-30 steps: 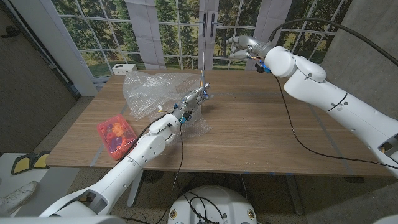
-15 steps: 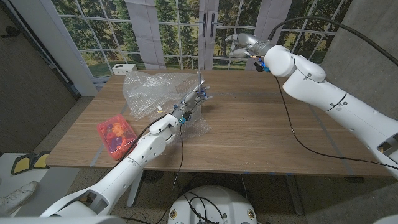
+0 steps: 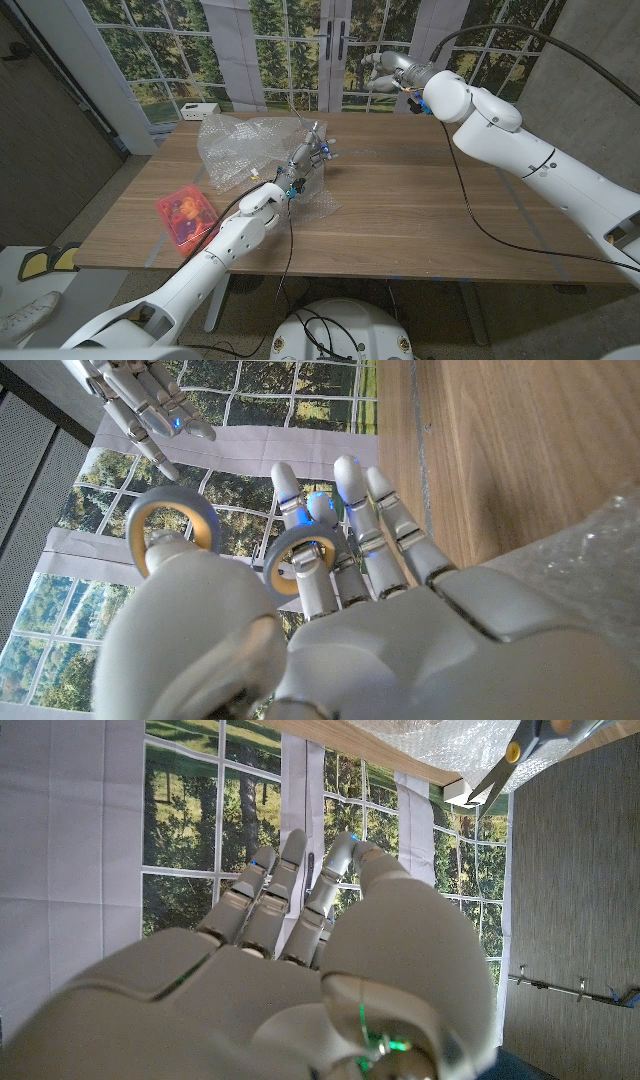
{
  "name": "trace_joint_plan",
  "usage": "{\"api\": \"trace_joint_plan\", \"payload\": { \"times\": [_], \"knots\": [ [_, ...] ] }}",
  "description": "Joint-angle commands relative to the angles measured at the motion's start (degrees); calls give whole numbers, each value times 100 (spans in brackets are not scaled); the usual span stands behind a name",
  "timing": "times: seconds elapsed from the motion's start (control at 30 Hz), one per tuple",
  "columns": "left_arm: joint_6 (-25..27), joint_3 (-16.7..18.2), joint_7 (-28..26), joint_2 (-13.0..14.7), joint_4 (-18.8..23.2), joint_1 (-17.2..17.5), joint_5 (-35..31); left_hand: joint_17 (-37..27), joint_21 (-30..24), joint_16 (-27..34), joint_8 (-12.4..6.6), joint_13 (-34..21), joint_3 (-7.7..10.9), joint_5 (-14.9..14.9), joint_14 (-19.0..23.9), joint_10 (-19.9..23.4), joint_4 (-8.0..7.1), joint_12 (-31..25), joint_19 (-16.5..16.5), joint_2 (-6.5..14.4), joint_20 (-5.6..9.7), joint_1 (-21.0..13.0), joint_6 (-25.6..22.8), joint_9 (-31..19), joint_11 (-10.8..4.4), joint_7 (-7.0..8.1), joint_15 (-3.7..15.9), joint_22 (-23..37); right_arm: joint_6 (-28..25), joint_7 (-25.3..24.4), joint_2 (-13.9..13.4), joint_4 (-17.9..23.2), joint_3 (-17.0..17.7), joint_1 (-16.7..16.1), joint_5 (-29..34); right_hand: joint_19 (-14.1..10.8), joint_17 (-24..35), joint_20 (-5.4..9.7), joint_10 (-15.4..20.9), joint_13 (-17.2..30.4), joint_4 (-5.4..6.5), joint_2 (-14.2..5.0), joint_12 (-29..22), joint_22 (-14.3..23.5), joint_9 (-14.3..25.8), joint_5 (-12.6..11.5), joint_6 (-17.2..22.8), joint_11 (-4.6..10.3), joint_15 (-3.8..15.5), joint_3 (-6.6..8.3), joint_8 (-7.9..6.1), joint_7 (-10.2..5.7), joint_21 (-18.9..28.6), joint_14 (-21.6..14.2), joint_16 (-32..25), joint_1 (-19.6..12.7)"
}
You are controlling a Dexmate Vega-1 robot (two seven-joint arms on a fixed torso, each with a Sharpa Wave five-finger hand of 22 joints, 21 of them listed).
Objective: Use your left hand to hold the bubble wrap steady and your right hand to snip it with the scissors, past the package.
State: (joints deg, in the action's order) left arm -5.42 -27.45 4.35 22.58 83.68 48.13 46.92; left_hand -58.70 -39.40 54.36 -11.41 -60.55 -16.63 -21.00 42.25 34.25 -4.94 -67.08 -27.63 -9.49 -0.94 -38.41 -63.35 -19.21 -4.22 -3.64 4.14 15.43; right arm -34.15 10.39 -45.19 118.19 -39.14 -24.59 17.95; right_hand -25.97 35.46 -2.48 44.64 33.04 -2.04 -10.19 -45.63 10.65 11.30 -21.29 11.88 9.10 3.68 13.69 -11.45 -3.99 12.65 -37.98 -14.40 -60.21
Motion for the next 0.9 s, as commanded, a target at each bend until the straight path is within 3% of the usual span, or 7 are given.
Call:
{"api": "trace_joint_plan", "payload": {
  "times": [0.03,0.13,0.27,0.37,0.5,0.9],
  "knots": [
    [424,-80,187,256,136,-133,-132,-67,41,37,-44,-8,-212,-95,61,443,-78,-33,-1,-34,-117,218,172,-39,-209,-382,265,-27,9,78,53,-56,-51,107,16,15,27,-23,66,15,-13,12,-32,17,16,8,65,-1,913,36,20,-18,19,-68,10,39],
    [623,-127,299,394,183,-207,-147,-120,63,43,-43,-44,-313,-137,-7,408,-148,-47,6,-52,-226,410,209,-62,-106,-543,101,-52,26,74,59,-80,-56,112,20,17,22,-30,63,3,-10,15,-32,16,16,18,69,-8,905,44,22,-13,18,-60,28,55],
    [842,-199,481,559,198,-349,-204,-150,124,62,-51,-92,-402,-190,-10,354,-249,-62,58,-105,-349,759,261,-99,56,-657,-30,-95,46,49,55,-94,-31,97,9,19,23,-31,74,-5,-19,18,-41,15,16,27,70,-3,912,55,26,-11,17,-56,39,59],
    [846,-235,669,620,154,-444,-250,-179,158,91,-75,-96,-418,-209,8,353,-282,-64,74,-126,-390,928,238,-121,82,-688,-106,-121,55,50,46,-95,-9,87,-12,21,27,-36,69,1,-28,21,-49,15,16,34,74,2,914,59,26,-15,16,-55,42,60],
    [820,-221,858,627,120,-499,-205,-164,165,103,-101,-103,-401,-240,54,400,-319,-85,45,-86,-410,1078,203,-143,144,-711,-99,-133,67,41,41,-102,10,70,-35,23,26,-42,84,-1,-34,16,-62,14,16,40,76,-17,915,73,28,-16,15,-52,53,62],
    [428,-100,376,666,488,-240,-486,-166,155,166,-127,-151,-326,-369,89,404,-272,-109,-43,-5,-357,1132,176,-216,105,-682,-4,-127,104,32,29,-127,26,50,-86,30,49,-49,70,7,-55,15,-89,13,16,70,86,-8,911,97,33,-18,12,-77,55,82]
  ]
}}
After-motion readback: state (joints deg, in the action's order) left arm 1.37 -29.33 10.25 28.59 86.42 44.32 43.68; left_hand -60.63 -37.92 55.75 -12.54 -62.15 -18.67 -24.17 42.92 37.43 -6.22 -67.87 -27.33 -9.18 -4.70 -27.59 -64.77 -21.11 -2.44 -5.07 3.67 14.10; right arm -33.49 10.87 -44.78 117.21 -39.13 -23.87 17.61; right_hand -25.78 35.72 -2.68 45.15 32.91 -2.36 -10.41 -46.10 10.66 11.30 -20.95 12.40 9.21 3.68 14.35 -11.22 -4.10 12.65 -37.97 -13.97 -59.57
